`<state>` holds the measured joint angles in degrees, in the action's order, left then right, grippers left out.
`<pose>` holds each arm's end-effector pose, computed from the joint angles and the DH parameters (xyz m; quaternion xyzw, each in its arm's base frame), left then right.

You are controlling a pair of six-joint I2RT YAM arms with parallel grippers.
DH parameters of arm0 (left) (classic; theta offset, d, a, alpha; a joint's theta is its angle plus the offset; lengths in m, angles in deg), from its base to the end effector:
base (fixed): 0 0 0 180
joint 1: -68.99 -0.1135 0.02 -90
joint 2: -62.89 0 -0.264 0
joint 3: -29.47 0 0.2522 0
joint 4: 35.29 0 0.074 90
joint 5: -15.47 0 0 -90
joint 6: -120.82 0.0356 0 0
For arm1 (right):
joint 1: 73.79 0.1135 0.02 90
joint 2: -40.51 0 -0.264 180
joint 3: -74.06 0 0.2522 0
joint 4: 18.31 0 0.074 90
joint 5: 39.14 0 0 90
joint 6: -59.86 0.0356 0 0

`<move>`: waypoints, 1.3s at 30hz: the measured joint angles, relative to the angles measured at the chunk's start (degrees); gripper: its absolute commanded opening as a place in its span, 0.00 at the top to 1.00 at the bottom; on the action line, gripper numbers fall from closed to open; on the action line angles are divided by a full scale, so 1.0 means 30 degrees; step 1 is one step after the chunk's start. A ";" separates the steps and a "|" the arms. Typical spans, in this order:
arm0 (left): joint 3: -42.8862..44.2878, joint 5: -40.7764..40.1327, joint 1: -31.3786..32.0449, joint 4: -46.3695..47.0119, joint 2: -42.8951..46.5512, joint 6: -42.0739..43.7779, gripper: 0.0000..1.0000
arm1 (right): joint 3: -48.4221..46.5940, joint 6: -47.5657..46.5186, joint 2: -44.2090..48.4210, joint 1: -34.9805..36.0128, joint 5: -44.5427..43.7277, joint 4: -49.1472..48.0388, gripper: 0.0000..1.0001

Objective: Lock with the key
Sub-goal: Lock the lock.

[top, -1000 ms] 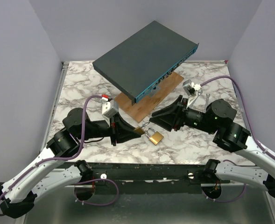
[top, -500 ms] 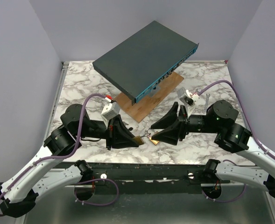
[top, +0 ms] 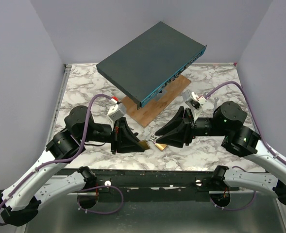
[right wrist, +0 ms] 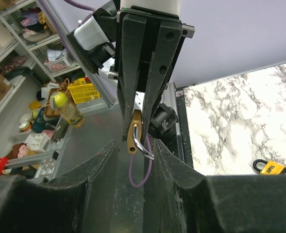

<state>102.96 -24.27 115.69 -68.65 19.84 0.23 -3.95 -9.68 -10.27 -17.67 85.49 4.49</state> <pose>0.0769 -0.1215 0.4166 0.3816 0.6088 -0.6299 0.2948 0.0837 0.1610 0.4414 -0.4065 0.5504 0.5928 0.4247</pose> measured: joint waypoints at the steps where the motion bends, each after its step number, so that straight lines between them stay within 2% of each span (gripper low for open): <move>1: 0.0022 0.0000 -0.0051 -0.0007 0.0000 -0.0051 1.00 | -0.0007 0.0000 -0.0015 0.0000 0.0051 0.0007 0.63; 6: 0.0291 -0.0015 -0.0168 -0.0102 -0.0080 -0.0255 1.00 | -0.0007 -0.0007 -0.0153 0.0000 0.0095 0.0007 0.63; 9: 0.0306 -0.0015 -0.0189 -0.0117 -0.0153 -0.0335 1.00 | -0.0007 -0.0073 -0.0270 0.0000 0.0095 0.0007 0.74; 14: 0.0517 -0.0168 -0.0197 -0.0743 -0.0321 -0.0313 1.00 | -0.0044 -0.0270 -0.0532 0.0000 0.0102 0.0015 0.84; 17: 0.0561 -0.0328 -0.0299 -0.0998 -0.0299 -0.0321 1.00 | -0.0087 -0.0299 -0.0612 0.0007 0.0117 0.0022 0.88; 24: 0.0554 -0.0852 -0.0313 -0.1100 -0.0255 -0.0291 1.00 | -0.0087 -0.0160 -0.0590 0.0007 0.0109 0.0160 0.81; 39: 0.0590 -0.1129 -0.0313 -0.1078 -0.0248 -0.0284 1.00 | -0.0080 0.0168 -0.0474 0.0000 0.0109 0.0175 0.79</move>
<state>104.73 -27.66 114.75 -71.88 19.10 -0.62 -4.19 -9.17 -11.69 -17.67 85.82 5.02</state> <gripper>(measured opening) 0.091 0.204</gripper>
